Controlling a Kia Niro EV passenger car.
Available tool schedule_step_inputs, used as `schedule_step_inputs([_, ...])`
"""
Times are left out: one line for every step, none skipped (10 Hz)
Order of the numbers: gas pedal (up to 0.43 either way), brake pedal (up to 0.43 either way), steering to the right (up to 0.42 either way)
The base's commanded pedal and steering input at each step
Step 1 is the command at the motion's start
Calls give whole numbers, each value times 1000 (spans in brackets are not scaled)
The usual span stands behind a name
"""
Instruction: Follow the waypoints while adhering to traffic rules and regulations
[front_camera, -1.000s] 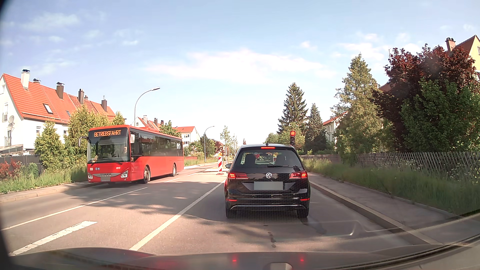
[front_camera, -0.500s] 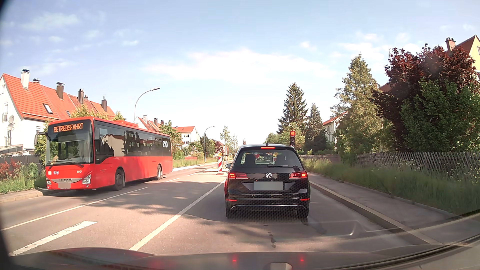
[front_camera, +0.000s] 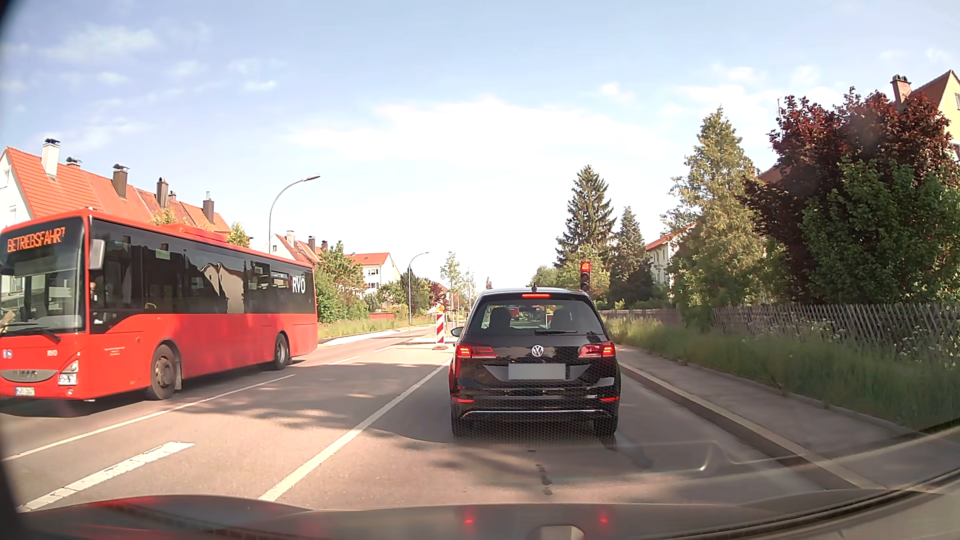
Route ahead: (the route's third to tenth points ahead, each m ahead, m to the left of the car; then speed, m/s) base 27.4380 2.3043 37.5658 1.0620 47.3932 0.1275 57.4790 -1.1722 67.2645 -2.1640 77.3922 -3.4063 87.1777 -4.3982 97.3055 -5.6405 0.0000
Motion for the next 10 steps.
schedule_step_inputs([0, 250, -21])
schedule_step_inputs([0, 244, -21])
schedule_step_inputs([0, 244, -21])
schedule_step_inputs([0, 244, -21])
schedule_step_inputs([0, 244, -21])
schedule_step_inputs([0, 244, -21])
schedule_step_inputs([0, 244, -21])
schedule_step_inputs([0, 250, -21])
schedule_step_inputs([0, 244, -21])
schedule_step_inputs([0, 250, -21])
